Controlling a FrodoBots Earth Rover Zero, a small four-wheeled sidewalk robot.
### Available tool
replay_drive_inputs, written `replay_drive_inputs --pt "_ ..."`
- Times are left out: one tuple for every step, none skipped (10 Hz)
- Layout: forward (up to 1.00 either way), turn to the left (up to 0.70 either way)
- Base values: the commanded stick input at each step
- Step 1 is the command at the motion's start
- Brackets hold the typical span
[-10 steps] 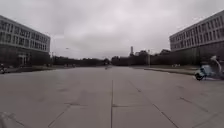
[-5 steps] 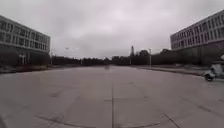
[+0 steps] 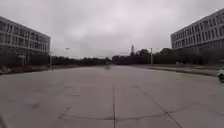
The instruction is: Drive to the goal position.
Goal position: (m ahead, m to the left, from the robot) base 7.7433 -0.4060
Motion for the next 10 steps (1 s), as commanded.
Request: replay_drive_inputs --pt "1.00 0.00" --pt "1.00 0.00" --pt "1.00 0.00" --pt "1.00 0.00" --pt "1.00 0.00" --pt "1.00 0.00" --pt "1.00 0.00" --pt "1.00 0.00" --pt "1.00 0.00" --pt "1.00 0.00"
